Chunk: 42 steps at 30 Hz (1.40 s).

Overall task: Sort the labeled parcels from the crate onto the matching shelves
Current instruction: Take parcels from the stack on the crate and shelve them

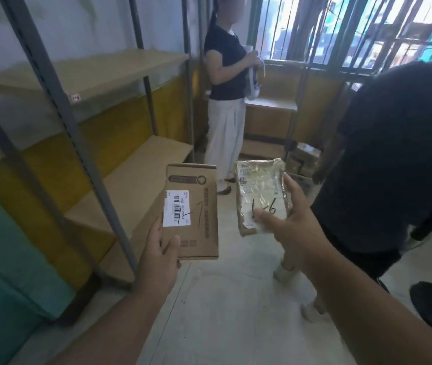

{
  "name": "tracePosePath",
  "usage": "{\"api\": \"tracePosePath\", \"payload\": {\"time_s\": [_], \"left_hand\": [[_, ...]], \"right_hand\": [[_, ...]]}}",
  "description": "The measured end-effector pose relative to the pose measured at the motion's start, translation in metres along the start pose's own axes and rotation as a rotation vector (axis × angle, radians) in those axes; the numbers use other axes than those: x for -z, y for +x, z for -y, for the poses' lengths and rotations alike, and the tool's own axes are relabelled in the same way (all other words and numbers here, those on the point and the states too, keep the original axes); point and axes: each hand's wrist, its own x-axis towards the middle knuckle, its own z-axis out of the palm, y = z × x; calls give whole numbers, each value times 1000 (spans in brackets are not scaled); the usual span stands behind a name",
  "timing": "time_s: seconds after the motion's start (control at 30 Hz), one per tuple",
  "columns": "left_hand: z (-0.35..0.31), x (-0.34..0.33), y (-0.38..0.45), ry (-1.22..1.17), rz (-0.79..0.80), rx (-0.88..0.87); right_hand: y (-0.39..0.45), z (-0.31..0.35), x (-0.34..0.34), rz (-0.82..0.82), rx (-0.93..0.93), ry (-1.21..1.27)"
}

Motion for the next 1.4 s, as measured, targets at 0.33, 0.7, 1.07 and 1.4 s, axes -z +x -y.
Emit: {"api": "tracePosePath", "payload": {"time_s": [0.33, 0.7, 1.07, 1.4], "left_hand": [[-24, -41, 190, 15, -151, 5], [-37, -66, 292, -10, -520, 45], [-54, -89, 229, -115, -1106, 146], [-98, -73, 157, -22, -1333, -108]], "right_hand": [[213, 3, -38, 141, 59, -24], [388, 32, -94, 487, 196, -10], [439, 93, -187, 1023, 348, -9], [400, 158, -268, 1125, 444, 19]]}}
